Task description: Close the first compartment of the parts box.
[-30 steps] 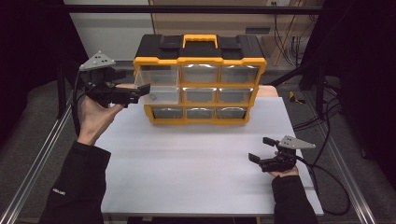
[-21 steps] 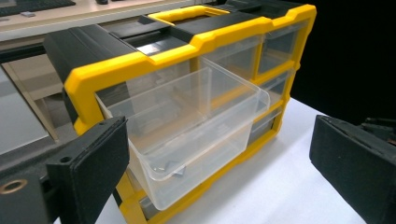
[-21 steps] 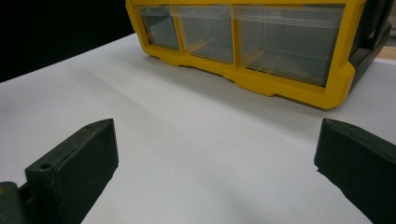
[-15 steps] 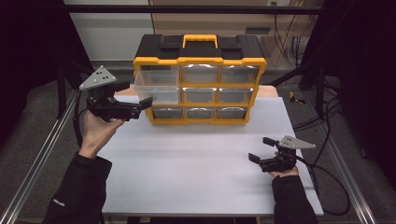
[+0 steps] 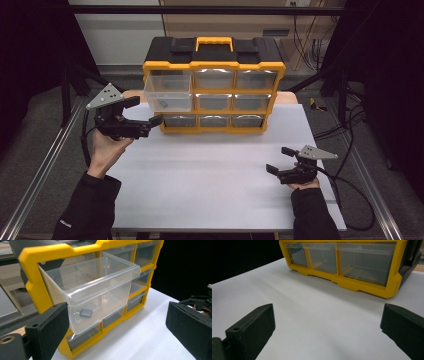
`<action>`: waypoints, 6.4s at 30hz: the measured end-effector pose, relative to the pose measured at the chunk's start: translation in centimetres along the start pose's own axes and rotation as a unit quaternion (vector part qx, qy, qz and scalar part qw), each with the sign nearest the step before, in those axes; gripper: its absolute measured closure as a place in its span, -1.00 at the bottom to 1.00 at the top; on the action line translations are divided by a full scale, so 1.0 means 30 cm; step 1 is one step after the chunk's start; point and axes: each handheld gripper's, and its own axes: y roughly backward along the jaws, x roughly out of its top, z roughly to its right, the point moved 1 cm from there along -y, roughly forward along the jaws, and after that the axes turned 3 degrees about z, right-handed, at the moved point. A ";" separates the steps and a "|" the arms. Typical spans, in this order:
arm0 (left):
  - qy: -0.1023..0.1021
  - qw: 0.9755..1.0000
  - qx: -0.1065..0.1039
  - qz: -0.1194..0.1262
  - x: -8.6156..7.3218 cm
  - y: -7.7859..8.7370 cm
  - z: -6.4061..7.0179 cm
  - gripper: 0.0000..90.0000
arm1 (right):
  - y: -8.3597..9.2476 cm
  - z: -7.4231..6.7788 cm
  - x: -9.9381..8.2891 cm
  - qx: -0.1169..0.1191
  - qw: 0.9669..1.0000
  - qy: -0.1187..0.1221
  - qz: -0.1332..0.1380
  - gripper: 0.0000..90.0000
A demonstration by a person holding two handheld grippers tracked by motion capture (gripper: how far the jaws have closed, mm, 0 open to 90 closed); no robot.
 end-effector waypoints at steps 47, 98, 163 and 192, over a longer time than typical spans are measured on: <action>-0.026 1.000 0.006 -0.015 -0.050 -0.047 0.026 0.56 | -0.002 0.001 -0.002 0.001 1.000 0.001 -0.003 -0.99; -0.062 0.998 0.023 -0.008 -0.015 -0.155 -0.021 0.98 | -0.002 0.001 -0.002 0.001 1.000 -0.001 -0.004 -0.99; -0.062 0.996 0.068 -0.009 0.008 -0.285 -0.129 0.99 | 0.001 0.003 -0.001 0.000 1.000 0.000 -0.005 -0.99; -0.060 0.994 0.087 -0.017 0.017 -0.330 -0.166 0.99 | 0.001 0.002 -0.001 0.000 1.000 0.000 -0.004 -0.99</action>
